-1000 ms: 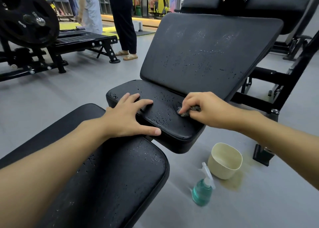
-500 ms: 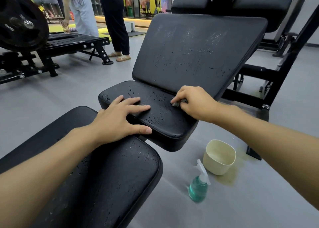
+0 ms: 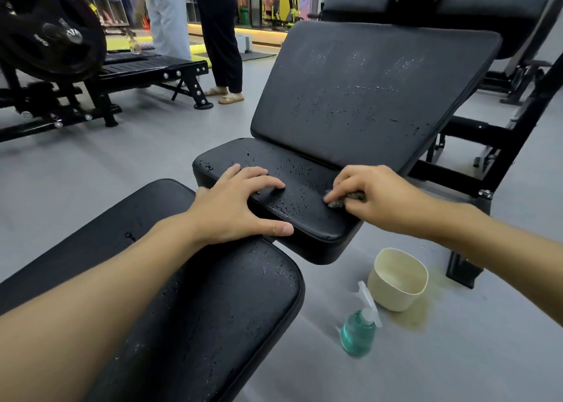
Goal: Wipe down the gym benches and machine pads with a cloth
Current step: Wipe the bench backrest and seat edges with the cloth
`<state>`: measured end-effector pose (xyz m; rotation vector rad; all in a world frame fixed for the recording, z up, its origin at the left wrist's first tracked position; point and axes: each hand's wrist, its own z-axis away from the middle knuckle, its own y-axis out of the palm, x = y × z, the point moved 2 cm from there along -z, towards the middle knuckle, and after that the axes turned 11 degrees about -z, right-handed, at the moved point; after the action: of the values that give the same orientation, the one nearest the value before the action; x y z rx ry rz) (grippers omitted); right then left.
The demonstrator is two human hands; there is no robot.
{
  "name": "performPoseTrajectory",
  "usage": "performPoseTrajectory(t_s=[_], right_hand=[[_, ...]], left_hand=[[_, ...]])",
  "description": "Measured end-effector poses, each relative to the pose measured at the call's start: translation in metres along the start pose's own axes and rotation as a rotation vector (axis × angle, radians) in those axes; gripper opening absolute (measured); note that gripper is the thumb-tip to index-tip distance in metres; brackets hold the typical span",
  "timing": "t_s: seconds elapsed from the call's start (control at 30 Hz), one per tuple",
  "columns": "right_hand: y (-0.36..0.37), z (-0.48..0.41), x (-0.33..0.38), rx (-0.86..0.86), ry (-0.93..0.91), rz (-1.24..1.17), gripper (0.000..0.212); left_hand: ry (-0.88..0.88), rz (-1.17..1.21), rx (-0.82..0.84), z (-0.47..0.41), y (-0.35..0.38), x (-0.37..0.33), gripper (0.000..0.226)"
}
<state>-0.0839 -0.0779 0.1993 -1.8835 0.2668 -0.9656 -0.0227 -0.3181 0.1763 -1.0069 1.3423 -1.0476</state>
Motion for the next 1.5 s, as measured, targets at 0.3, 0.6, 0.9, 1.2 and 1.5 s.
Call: performPoseTrajectory(t_s=[0.3, 0.6, 0.9, 1.2, 1.5], right_hand=[[0.024, 0.010, 0.030, 0.011, -0.124, 0.002, 0.037], [0.034, 0.042, 0.049, -0.029, -0.189, 0.035, 0.037], [0.000, 0.002, -0.012, -0.246, 0.209, 0.188, 0.031], [0.027, 0.010, 0.032, -0.086, -0.124, 0.077, 0.027], [0.036, -0.009, 0.044, -0.171, -0.036, 0.116, 0.032]], left_hand=[[-0.006, -0.019, 0.007, 0.003, -0.001, -0.003, 0.094], [0.001, -0.033, -0.009, 0.002, 0.000, -0.001, 0.096], [0.008, -0.015, -0.023, 0.004, 0.000, 0.000, 0.090], [0.007, -0.013, -0.048, 0.003, 0.001, 0.002, 0.097], [0.010, -0.006, -0.080, 0.001, 0.001, 0.005, 0.107]])
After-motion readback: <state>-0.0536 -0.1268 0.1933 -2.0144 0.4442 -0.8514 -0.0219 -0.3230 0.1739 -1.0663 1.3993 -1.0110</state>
